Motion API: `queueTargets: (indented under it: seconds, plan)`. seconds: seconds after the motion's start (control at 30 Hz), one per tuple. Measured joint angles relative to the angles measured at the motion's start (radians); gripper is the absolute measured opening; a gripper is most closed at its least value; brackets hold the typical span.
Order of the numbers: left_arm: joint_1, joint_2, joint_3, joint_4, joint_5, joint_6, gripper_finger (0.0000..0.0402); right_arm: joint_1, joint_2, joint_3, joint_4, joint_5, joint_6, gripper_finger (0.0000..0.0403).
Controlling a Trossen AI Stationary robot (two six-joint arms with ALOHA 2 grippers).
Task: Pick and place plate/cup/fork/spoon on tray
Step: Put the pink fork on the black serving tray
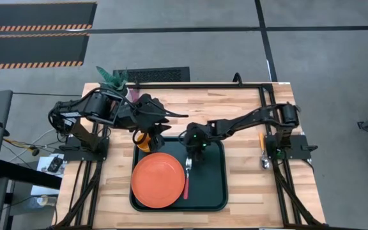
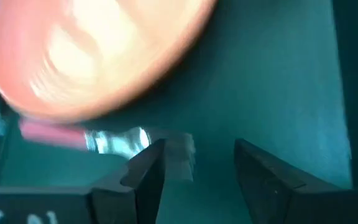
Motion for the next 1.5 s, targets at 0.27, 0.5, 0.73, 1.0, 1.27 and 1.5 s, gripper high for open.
queueTargets:
  seconds: [0.27, 0.5, 0.73, 1.0, 1.27, 1.5]
  plan:
    - [0.0, 0.0, 0.0, -0.021, -0.013, 0.0, 0.009, 0.004, 0.004, -0.002, -0.015, -0.011, -0.002, 0.0186]
    - [0.001, 0.0, 0.0, -0.021, -0.021, 0.0, 0.009, 0.011, 0.034, -0.004, -0.01, -0.018, 0.013, 0.0174]
    - [0.001, 0.0, 0.0, -0.027, -0.024, 0.0, 0.009, 0.022, 0.054, -0.002, 0.004, -0.041, 0.023, 0.0157]
    - [0.001, 0.0, 0.0, -0.03, -0.024, 0.001, 0.009, 0.011, 0.042, -0.002, -0.003, -0.064, 0.017, 0.0047]
    - [0.001, 0.0, 0.0, -0.042, -0.024, 0.0, 0.009, 0.006, 0.041, -0.001, -0.019, -0.079, 0.017, 0.0016]
    - [0.001, 0.0, 0.0, -0.042, -0.023, 0.0, 0.0089, -0.019, 0.033, -0.001, -0.082, -0.111, -0.005, 0.0005]
